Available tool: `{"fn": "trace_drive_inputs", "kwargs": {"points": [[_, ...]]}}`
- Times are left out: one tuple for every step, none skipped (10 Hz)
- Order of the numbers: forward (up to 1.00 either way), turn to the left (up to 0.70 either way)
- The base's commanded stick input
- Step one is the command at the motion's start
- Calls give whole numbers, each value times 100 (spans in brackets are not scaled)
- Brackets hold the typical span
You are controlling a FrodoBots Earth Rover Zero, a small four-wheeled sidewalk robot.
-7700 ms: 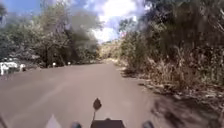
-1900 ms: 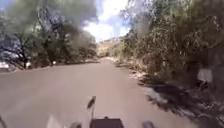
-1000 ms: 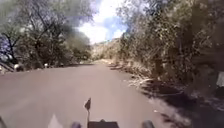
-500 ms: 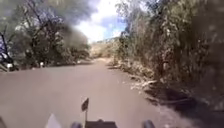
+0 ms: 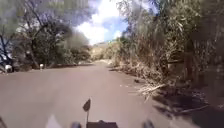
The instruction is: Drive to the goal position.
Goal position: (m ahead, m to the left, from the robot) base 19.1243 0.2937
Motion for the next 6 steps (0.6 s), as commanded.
{"fn": "trace_drive_inputs", "kwargs": {"points": [[70, -17], [70, -29], [70, -26], [70, -16], [70, -6], [70, -3]]}}
